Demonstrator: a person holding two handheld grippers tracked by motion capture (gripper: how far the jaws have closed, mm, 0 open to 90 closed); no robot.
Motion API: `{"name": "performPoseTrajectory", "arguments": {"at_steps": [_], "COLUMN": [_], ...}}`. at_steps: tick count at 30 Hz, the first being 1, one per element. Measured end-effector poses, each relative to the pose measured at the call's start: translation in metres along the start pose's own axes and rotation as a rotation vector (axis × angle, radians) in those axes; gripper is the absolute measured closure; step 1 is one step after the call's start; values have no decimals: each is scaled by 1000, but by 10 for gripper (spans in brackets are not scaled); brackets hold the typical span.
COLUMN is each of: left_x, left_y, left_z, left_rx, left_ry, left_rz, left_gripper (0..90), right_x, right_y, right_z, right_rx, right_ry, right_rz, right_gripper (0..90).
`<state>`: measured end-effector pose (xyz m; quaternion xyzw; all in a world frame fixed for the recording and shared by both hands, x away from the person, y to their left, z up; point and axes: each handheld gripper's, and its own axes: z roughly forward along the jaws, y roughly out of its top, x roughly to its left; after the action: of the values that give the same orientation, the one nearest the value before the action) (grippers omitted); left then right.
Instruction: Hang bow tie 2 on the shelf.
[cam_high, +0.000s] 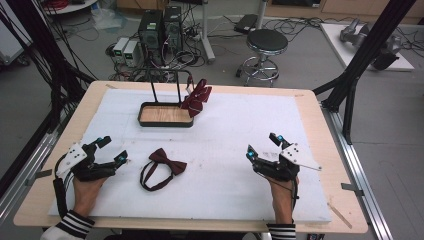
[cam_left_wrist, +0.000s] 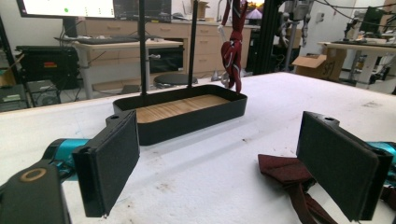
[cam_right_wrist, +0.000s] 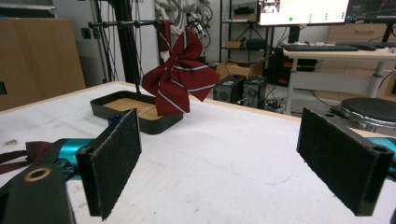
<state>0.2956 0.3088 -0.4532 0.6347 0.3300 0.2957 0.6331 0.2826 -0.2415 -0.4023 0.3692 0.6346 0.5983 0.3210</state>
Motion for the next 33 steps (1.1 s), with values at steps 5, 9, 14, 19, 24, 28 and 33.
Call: {"name": "performPoseTrajectory", "arguments": {"at_steps": [5, 9, 14, 19, 24, 28, 33], "left_x": [1, -1, -3, -3, 0, 1, 3], "left_y": [0, 2, 11, 24, 36, 47, 61], "left_z": [0, 1, -2, -4, -2, 2, 10], "left_rx": [1, 11, 14, 15, 45, 65, 104], "left_ry": [8, 0, -25, -45, -84, -118, -172], "left_rz": [-2, 7, 28, 61, 87, 104, 116], "left_gripper": [137, 137, 137, 137, 137, 137, 137], "right_x": [-2, -2, -2, -1, 2, 4, 5], "right_y": [0, 0, -1, -1, -1, -2, -2], "right_z": [-1, -1, 0, -1, -3, -4, -4], "right_rx": [-1, 4, 9, 10, 2, 11, 24], "right_ry": [-3, -4, -1, -13, -5, 2, 18], "right_rz": [5, 6, 1, 4, 4, 0, -5], "right_gripper": [130, 128, 125, 123, 120, 117, 118]}}
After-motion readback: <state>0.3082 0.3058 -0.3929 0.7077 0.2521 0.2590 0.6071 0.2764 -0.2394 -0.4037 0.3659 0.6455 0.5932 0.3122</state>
